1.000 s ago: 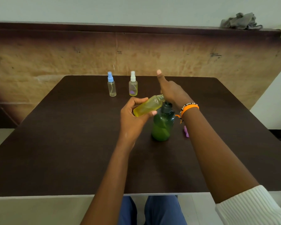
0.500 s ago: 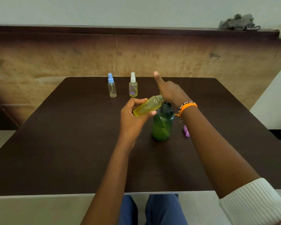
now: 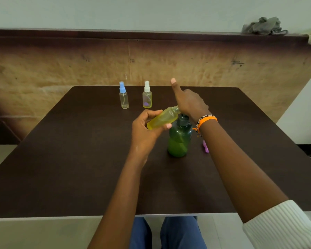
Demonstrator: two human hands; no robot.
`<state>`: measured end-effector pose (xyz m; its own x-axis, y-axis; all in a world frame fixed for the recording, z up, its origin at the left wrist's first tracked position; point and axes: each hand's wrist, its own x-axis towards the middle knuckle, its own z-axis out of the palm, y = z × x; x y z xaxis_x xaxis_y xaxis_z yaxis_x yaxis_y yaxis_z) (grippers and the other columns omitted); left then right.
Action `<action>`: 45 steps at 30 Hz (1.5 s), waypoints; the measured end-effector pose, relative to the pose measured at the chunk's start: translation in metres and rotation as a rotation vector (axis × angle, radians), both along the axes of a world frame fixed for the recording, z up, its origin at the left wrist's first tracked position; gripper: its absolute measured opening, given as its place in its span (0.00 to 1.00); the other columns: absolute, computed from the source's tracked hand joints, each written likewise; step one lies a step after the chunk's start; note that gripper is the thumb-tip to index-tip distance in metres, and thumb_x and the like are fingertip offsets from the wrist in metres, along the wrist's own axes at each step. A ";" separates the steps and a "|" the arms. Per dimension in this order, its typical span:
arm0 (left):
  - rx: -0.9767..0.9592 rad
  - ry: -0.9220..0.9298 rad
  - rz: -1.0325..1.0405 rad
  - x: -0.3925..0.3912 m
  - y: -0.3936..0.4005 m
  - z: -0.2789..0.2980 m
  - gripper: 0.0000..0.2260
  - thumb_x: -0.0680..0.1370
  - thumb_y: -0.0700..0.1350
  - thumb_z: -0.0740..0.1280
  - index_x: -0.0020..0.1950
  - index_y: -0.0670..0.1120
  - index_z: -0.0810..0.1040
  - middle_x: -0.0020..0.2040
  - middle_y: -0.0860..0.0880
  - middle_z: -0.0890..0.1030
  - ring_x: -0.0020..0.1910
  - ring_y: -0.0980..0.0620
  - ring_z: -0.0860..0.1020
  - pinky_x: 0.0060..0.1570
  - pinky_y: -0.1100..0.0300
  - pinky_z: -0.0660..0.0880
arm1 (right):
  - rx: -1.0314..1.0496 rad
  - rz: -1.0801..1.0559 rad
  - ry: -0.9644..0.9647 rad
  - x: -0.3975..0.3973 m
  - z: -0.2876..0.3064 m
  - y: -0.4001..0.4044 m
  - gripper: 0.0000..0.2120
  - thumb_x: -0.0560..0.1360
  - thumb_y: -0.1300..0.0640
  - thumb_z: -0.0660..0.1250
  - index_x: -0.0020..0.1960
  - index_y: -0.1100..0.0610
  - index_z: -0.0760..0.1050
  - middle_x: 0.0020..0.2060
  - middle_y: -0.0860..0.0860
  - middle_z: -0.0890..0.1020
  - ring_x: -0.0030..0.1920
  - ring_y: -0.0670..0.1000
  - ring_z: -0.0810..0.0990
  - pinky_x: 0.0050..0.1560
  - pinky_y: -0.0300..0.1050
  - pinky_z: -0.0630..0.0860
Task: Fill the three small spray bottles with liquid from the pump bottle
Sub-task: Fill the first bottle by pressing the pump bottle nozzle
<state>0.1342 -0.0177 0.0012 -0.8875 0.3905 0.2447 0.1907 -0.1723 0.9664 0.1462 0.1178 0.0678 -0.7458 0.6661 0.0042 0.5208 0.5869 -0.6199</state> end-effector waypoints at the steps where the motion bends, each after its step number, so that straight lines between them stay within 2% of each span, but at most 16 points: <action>1: 0.002 0.002 -0.001 0.000 0.000 0.001 0.15 0.67 0.34 0.75 0.49 0.47 0.78 0.49 0.53 0.82 0.45 0.63 0.80 0.47 0.66 0.78 | -0.005 0.003 0.003 0.000 0.000 0.000 0.35 0.75 0.30 0.39 0.51 0.56 0.72 0.52 0.55 0.76 0.58 0.59 0.73 0.66 0.63 0.62; 3: 0.000 0.007 0.004 0.000 0.000 0.002 0.15 0.67 0.34 0.75 0.48 0.48 0.78 0.48 0.53 0.82 0.45 0.62 0.80 0.48 0.65 0.78 | -0.012 0.011 -0.004 0.001 0.002 0.000 0.35 0.75 0.30 0.38 0.51 0.55 0.72 0.55 0.57 0.77 0.58 0.60 0.73 0.67 0.63 0.61; 5: 0.000 0.008 0.008 0.000 -0.001 0.004 0.15 0.67 0.34 0.76 0.49 0.48 0.78 0.49 0.51 0.83 0.46 0.60 0.80 0.48 0.64 0.78 | 0.007 0.018 -0.027 0.001 0.008 -0.003 0.38 0.75 0.31 0.37 0.56 0.57 0.74 0.58 0.58 0.76 0.61 0.61 0.72 0.68 0.64 0.58; 8: 0.015 0.007 0.010 0.000 -0.001 0.005 0.15 0.67 0.34 0.75 0.50 0.45 0.78 0.48 0.52 0.82 0.44 0.62 0.80 0.45 0.67 0.77 | 0.056 0.025 -0.053 -0.002 0.011 -0.002 0.41 0.75 0.30 0.35 0.60 0.57 0.75 0.59 0.59 0.76 0.62 0.62 0.72 0.68 0.65 0.56; 11: 0.014 0.008 0.002 0.000 0.000 0.004 0.15 0.67 0.34 0.75 0.50 0.46 0.79 0.48 0.54 0.82 0.44 0.63 0.80 0.46 0.67 0.77 | -0.027 0.024 0.011 -0.005 0.002 0.004 0.42 0.72 0.27 0.36 0.50 0.57 0.76 0.53 0.57 0.79 0.56 0.59 0.75 0.66 0.63 0.63; 14: 0.018 -0.008 0.008 0.001 0.000 -0.001 0.15 0.67 0.34 0.75 0.49 0.48 0.79 0.48 0.54 0.82 0.46 0.62 0.80 0.47 0.65 0.78 | -0.099 0.034 0.031 -0.007 -0.005 0.005 0.41 0.71 0.26 0.37 0.46 0.57 0.75 0.51 0.57 0.80 0.53 0.58 0.77 0.61 0.60 0.70; 18: 0.032 -0.007 0.005 0.003 0.000 -0.002 0.15 0.67 0.34 0.75 0.49 0.47 0.78 0.48 0.53 0.82 0.46 0.61 0.80 0.48 0.64 0.78 | -0.076 0.054 0.031 -0.006 -0.006 0.005 0.42 0.71 0.26 0.36 0.47 0.58 0.75 0.50 0.57 0.80 0.52 0.57 0.77 0.60 0.59 0.71; 21: 0.030 -0.003 0.008 0.003 -0.001 0.002 0.15 0.67 0.34 0.75 0.49 0.47 0.78 0.48 0.53 0.82 0.45 0.62 0.80 0.47 0.64 0.78 | -0.041 0.096 -0.011 -0.006 -0.001 0.004 0.41 0.71 0.26 0.35 0.40 0.56 0.73 0.47 0.57 0.80 0.50 0.58 0.77 0.60 0.58 0.71; 23: 0.039 0.002 0.003 0.003 -0.001 0.003 0.15 0.67 0.34 0.75 0.49 0.47 0.78 0.48 0.53 0.82 0.45 0.63 0.80 0.45 0.66 0.77 | -0.069 0.117 0.012 -0.008 -0.001 0.007 0.38 0.71 0.27 0.35 0.35 0.55 0.70 0.40 0.55 0.78 0.43 0.56 0.76 0.53 0.54 0.73; 24: 0.044 0.001 0.000 0.003 0.000 0.003 0.15 0.67 0.33 0.75 0.50 0.46 0.78 0.48 0.53 0.82 0.45 0.63 0.80 0.44 0.68 0.77 | -0.093 0.119 0.040 -0.008 -0.002 0.009 0.37 0.72 0.27 0.36 0.32 0.55 0.68 0.36 0.54 0.76 0.38 0.54 0.74 0.45 0.51 0.72; 26: 0.050 -0.007 0.000 0.003 0.000 0.003 0.16 0.67 0.33 0.75 0.50 0.46 0.78 0.48 0.52 0.82 0.45 0.63 0.80 0.44 0.69 0.76 | -0.139 0.116 0.090 -0.008 -0.004 0.011 0.34 0.74 0.29 0.38 0.30 0.54 0.64 0.30 0.51 0.69 0.31 0.51 0.67 0.35 0.47 0.65; 31: 0.045 -0.032 -0.006 0.003 0.000 -0.003 0.15 0.67 0.34 0.75 0.49 0.48 0.78 0.47 0.54 0.82 0.45 0.62 0.80 0.45 0.66 0.77 | -0.104 0.119 0.069 -0.010 -0.015 0.014 0.33 0.72 0.26 0.40 0.32 0.53 0.64 0.32 0.50 0.71 0.33 0.51 0.68 0.42 0.49 0.68; 35: 0.045 -0.041 0.003 0.004 -0.001 -0.001 0.15 0.67 0.34 0.75 0.49 0.48 0.78 0.48 0.53 0.83 0.44 0.63 0.80 0.43 0.69 0.76 | -0.040 0.133 0.005 -0.013 -0.009 0.013 0.34 0.71 0.26 0.38 0.32 0.53 0.65 0.41 0.54 0.75 0.42 0.55 0.73 0.52 0.52 0.71; 37: 0.046 -0.035 0.006 0.004 -0.002 0.000 0.15 0.67 0.34 0.75 0.50 0.47 0.78 0.49 0.52 0.83 0.44 0.62 0.80 0.42 0.69 0.76 | -0.041 0.168 -0.037 -0.016 -0.005 0.013 0.35 0.71 0.27 0.37 0.32 0.53 0.67 0.40 0.55 0.75 0.44 0.56 0.73 0.55 0.53 0.70; 42: 0.042 -0.026 0.001 0.003 0.000 0.001 0.15 0.67 0.34 0.75 0.50 0.46 0.78 0.47 0.53 0.83 0.44 0.63 0.80 0.42 0.69 0.76 | -0.169 0.145 0.041 -0.015 -0.013 0.019 0.35 0.71 0.26 0.40 0.30 0.54 0.67 0.30 0.52 0.72 0.35 0.54 0.71 0.47 0.52 0.69; 45: 0.033 -0.025 -0.004 0.003 -0.001 -0.001 0.15 0.67 0.34 0.75 0.49 0.48 0.79 0.47 0.53 0.83 0.44 0.62 0.80 0.43 0.68 0.76 | -0.163 0.125 0.056 -0.013 -0.020 0.017 0.34 0.69 0.24 0.41 0.29 0.53 0.65 0.30 0.51 0.70 0.36 0.55 0.70 0.48 0.53 0.70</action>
<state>0.1372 -0.0185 -0.0003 -0.8921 0.3859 0.2349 0.1654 -0.2050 0.9647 0.1336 0.1350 0.0479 -0.8245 0.5635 -0.0521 0.4117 0.5343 -0.7383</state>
